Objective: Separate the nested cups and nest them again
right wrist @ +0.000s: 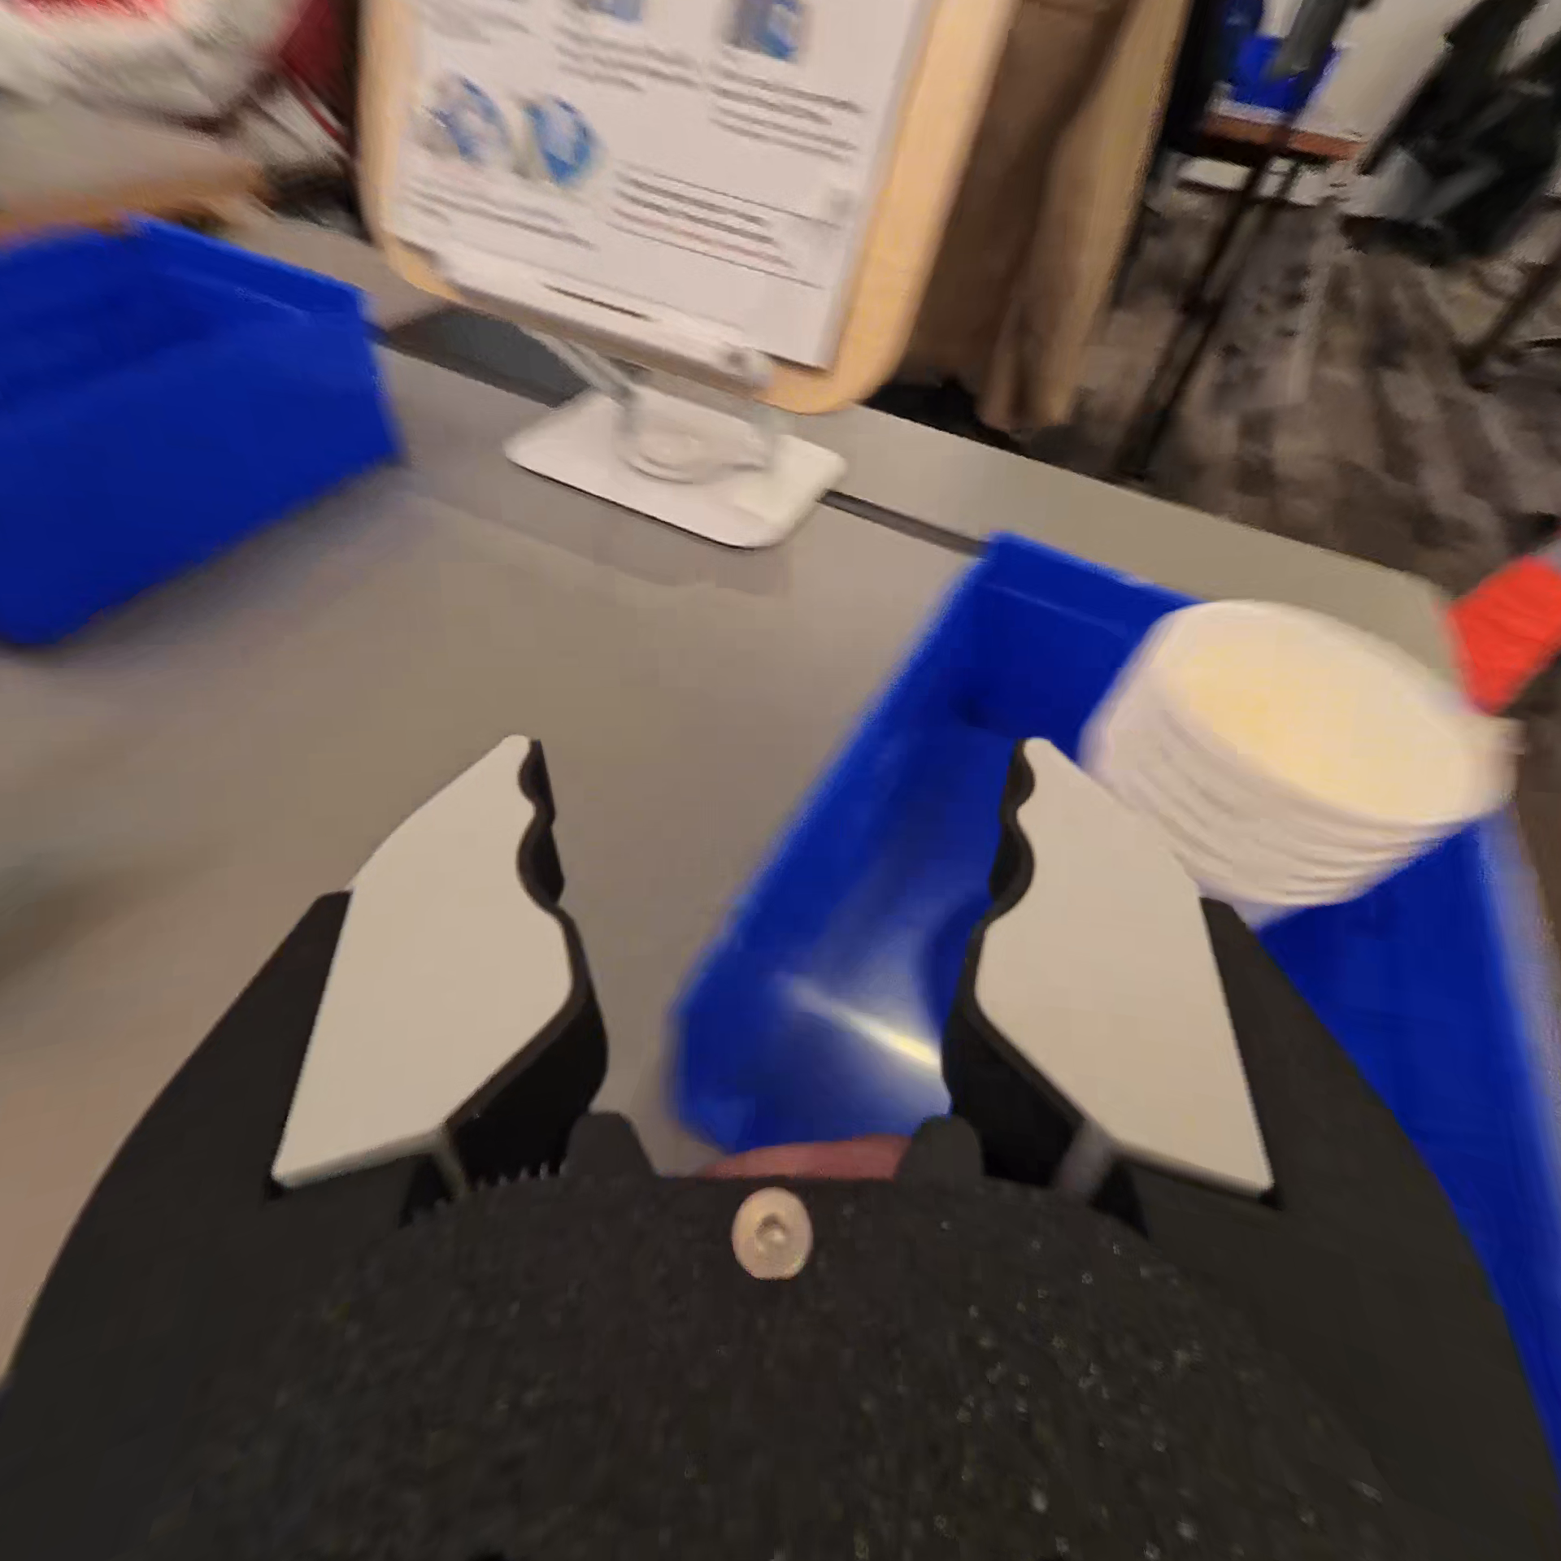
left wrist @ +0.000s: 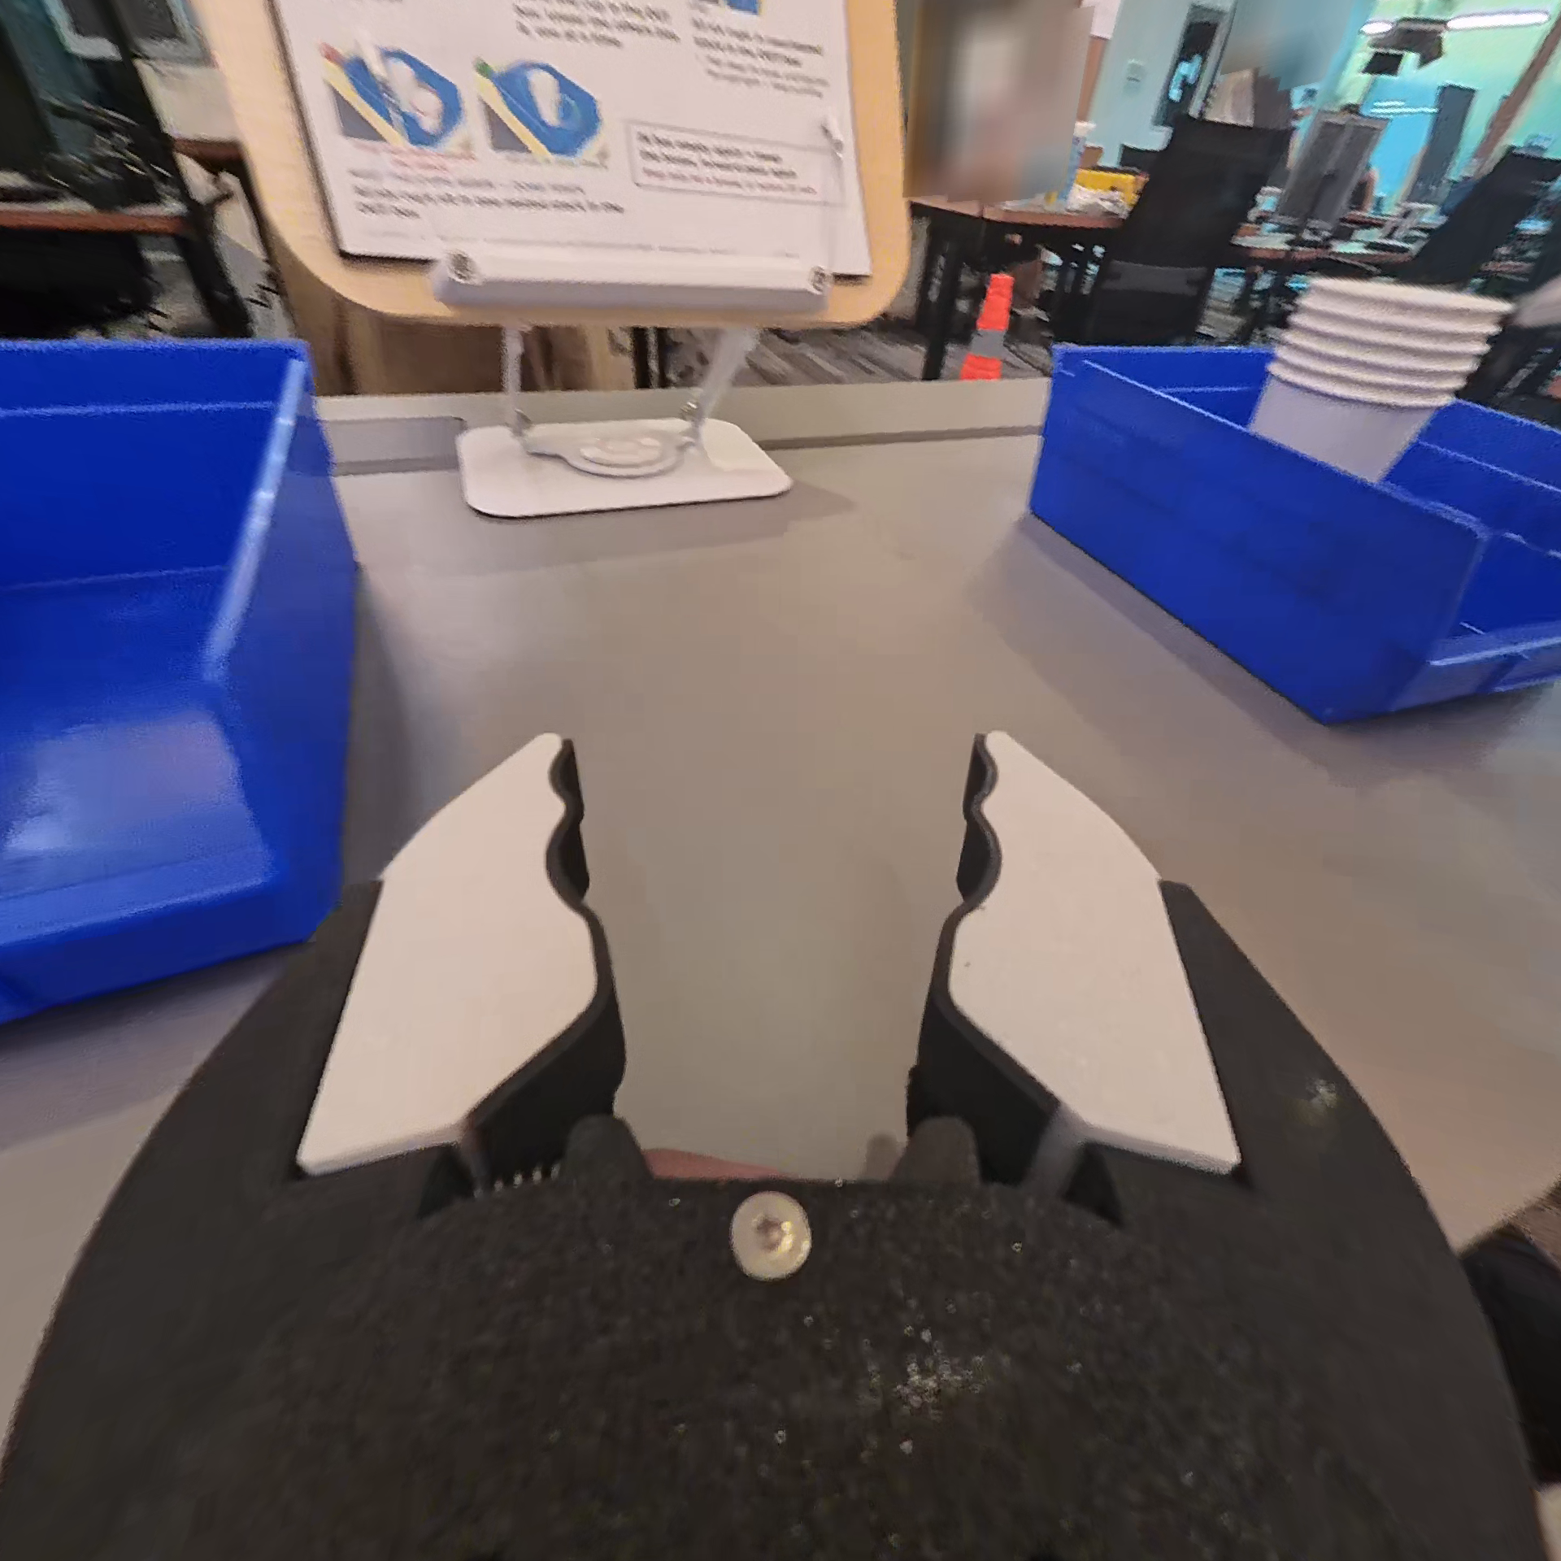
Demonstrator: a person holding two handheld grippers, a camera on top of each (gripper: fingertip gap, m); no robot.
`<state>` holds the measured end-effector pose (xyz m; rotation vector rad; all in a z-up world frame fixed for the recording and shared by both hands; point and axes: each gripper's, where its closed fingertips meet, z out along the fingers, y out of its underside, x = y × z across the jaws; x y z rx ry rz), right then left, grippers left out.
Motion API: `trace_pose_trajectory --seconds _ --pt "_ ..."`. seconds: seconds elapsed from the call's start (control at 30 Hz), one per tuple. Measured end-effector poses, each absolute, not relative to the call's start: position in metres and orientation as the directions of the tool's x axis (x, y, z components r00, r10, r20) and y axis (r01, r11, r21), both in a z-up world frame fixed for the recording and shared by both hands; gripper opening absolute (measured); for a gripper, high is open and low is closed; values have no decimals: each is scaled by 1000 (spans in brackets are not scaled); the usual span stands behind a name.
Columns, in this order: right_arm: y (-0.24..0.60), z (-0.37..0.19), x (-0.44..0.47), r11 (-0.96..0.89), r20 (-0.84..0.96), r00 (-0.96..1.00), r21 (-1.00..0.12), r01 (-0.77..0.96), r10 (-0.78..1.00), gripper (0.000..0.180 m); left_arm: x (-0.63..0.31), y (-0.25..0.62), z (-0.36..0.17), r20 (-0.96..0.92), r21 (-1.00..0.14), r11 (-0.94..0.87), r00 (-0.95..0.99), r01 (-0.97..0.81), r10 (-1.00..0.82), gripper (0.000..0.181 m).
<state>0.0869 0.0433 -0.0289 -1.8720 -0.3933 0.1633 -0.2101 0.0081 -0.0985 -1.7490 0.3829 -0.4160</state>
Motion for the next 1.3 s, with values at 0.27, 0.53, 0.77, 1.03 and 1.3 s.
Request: trace_pose_trajectory --seconds 0.27,0.53,0.77,1.03,1.3 --pt "-19 -108 -65 -381 -328 806 -914 -139 492 94 -229 12 -97 77 -975 -224 922 -11 -379 85" --pt "-30 -115 -62 -349 -215 843 -936 -35 493 94 -194 6 -108 121 -961 -278 889 -8 -442 85" --pt "-38 -80 93 -231 -113 982 -970 -76 148 91 -19 -4 -110 198 -926 -361 668 -112 -717 88" --pt "-44 -108 277 -339 -48 965 -931 -137 -257 89 120 33 -128 113 -897 -378 705 -231 -700 82" --pt "7 -135 281 -388 -190 954 -881 -270 -233 71 105 49 -145 251 -793 -585 784 -169 -567 32"
